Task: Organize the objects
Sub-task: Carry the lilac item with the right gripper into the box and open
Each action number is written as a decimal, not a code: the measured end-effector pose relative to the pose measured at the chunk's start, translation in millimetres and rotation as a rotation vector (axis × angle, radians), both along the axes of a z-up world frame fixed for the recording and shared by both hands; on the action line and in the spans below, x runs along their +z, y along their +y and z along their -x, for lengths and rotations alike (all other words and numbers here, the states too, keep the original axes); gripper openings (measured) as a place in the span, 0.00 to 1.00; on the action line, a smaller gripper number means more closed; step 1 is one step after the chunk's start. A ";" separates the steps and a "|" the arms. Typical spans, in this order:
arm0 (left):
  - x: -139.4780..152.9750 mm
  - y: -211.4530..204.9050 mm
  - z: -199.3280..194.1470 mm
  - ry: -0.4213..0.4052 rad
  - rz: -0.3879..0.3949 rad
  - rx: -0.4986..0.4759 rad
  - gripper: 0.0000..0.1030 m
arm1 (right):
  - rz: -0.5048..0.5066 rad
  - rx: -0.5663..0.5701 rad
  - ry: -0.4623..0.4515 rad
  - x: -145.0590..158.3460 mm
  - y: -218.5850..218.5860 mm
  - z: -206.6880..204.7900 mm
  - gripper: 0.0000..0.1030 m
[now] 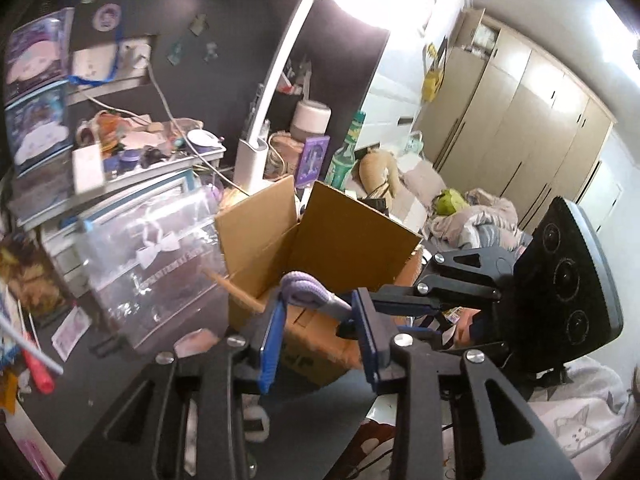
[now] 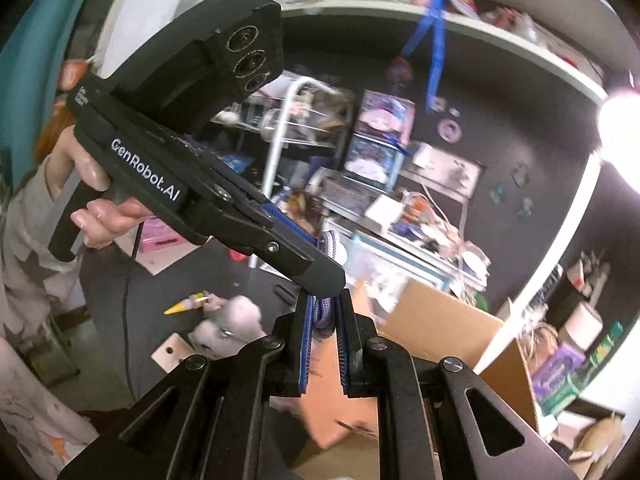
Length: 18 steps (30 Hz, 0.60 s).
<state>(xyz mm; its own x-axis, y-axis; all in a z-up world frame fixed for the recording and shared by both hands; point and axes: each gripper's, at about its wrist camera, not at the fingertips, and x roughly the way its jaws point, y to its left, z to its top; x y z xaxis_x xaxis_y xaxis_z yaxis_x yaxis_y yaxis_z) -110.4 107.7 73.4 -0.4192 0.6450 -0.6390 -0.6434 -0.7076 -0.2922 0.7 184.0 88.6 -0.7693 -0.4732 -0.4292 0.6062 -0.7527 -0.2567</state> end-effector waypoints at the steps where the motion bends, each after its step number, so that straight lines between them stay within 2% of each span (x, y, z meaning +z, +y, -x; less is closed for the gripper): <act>1: -0.7 8.4 6.9 -0.015 0.022 0.001 0.30 | 0.010 -0.011 -0.024 1.4 6.9 5.9 0.06; 7: -9.4 39.4 38.8 -0.108 0.077 0.000 0.30 | 0.050 -0.080 -0.193 -0.3 34.9 41.0 0.06; 12: -18.3 52.0 51.2 -0.136 0.116 -0.002 0.30 | 0.073 -0.118 -0.317 -5.9 49.7 62.3 0.07; 16: -27.3 55.5 63.7 -0.174 0.133 0.008 0.30 | 0.070 -0.145 -0.391 -10.5 52.8 72.9 0.07; 18: -31.1 55.0 67.5 -0.166 0.163 0.031 0.30 | 0.062 -0.155 -0.420 -12.1 52.2 77.8 0.07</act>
